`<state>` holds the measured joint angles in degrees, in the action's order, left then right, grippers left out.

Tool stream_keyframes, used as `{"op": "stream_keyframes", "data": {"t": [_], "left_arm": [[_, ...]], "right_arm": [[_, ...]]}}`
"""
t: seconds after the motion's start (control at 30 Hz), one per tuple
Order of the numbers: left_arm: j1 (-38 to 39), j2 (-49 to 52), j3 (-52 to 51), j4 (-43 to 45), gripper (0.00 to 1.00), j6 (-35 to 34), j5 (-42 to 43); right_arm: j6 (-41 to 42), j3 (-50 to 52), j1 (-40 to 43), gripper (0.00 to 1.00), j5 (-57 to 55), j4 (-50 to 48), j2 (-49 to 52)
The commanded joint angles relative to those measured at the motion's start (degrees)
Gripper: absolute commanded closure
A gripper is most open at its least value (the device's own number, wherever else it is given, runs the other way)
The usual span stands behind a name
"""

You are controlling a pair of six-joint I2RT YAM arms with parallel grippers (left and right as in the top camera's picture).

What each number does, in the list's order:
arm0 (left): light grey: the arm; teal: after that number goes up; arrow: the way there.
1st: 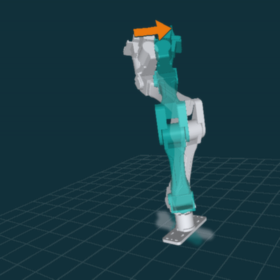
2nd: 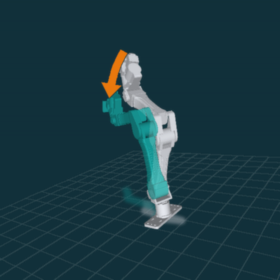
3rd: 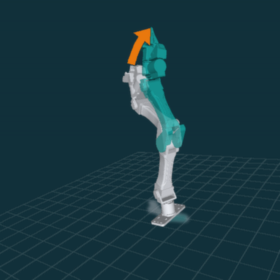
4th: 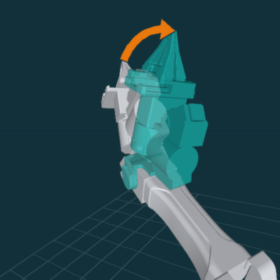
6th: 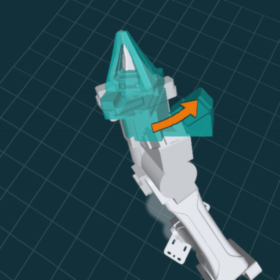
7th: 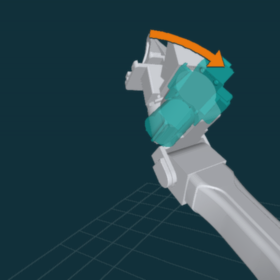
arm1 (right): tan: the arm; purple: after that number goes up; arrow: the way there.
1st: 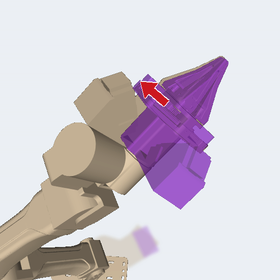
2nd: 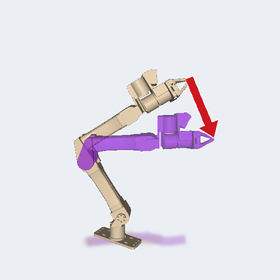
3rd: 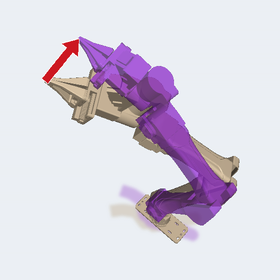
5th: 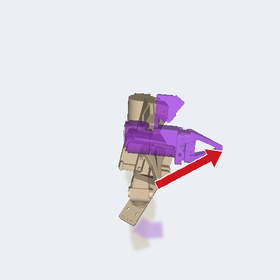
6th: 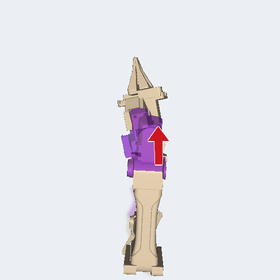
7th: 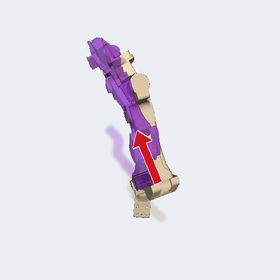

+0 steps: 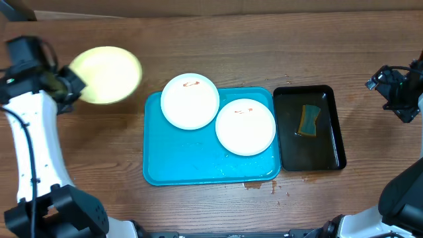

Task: Clean dirty plates on tray and stack at the side
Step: 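Carry the yellow plate left and set it on the table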

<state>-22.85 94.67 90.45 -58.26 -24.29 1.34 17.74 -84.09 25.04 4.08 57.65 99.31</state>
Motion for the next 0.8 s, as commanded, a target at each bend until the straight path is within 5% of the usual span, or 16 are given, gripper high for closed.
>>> {"op": "stream_keyframes", "data": {"t": [0.0,0.77], "left_arm": [[-2.8,1.4,-1.1,2.0,0.96,-0.2,-2.3],[-2.9,15.3,-11.6,18.9,0.96,0.5,-3.2]], "right_arm": [[-0.2,-0.6,0.1,0.00,-0.1,-0.3,-0.1],[-0.2,-0.6,0.1,0.00,-0.1,-0.3,-0.1]]}}
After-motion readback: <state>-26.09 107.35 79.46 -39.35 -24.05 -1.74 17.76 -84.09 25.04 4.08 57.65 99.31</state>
